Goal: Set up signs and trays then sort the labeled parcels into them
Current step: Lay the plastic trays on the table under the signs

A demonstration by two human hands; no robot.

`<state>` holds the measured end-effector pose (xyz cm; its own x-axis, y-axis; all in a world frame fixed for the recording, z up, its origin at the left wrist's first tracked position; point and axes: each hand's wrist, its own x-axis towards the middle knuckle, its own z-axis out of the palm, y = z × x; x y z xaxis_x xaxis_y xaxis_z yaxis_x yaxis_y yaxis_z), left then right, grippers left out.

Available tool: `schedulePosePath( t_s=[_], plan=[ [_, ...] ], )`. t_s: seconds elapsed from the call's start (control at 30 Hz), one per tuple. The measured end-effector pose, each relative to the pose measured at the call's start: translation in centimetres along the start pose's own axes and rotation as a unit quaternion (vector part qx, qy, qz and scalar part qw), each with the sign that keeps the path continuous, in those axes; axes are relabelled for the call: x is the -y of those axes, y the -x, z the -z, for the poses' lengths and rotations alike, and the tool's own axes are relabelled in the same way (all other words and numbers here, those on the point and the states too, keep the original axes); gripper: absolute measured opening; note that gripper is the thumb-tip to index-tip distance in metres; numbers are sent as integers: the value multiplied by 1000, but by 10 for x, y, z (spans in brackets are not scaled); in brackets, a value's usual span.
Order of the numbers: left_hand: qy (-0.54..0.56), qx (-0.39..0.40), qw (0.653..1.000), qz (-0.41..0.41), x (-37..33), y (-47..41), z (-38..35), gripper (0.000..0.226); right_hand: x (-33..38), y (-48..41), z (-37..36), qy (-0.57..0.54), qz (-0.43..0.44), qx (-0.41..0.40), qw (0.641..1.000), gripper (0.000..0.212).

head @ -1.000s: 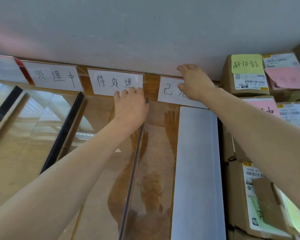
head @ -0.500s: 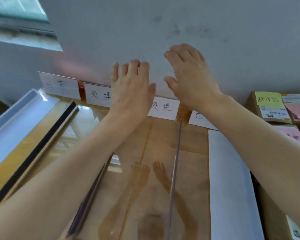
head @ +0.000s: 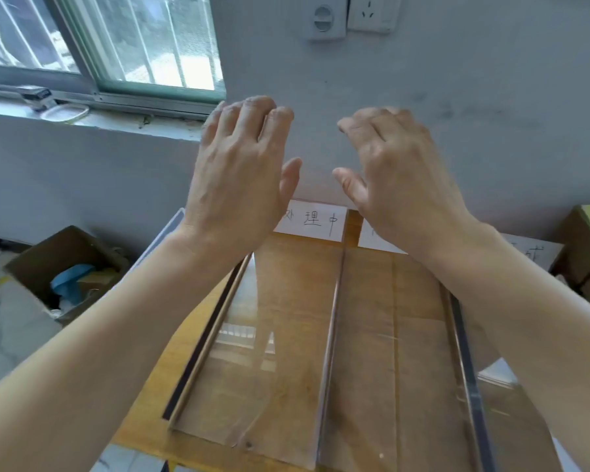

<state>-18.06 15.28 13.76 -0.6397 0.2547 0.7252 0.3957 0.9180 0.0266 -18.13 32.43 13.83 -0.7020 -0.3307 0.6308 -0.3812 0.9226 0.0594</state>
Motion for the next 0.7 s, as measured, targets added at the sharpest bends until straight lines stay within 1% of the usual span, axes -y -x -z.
schedulePosePath(
  t_s=[0.1, 0.2, 0.27, 0.33, 0.43, 0.5, 0.7],
  plan=[
    [2, 3, 1000, 20, 22, 6, 22, 39, 20, -3, 5, -1, 17, -9, 1000, 49],
    [18, -4, 998, 62, 33, 12, 43, 37, 32, 0, 9, -5, 27, -18, 999, 48],
    [18, -8, 997, 73, 29, 19, 53, 36, 36, 5, 13, -13, 32, -23, 999, 48],
    [11, 2, 998, 66, 16, 29, 59, 35, 37, 14, 22, -18, 36, -26, 999, 48],
    [6, 20, 999, 43, -21, 45, 63, 36, 26, 40, 43, -17, 39, -26, 999, 49],
    [8, 25, 999, 30, -58, 53, 66, 37, 11, 64, 63, -8, 38, -28, 999, 50],
    [55, 6, 998, -11, -205, 70, 63, 32, -68, 168, 137, 27, 6, -7, 1000, 49]
  ],
)
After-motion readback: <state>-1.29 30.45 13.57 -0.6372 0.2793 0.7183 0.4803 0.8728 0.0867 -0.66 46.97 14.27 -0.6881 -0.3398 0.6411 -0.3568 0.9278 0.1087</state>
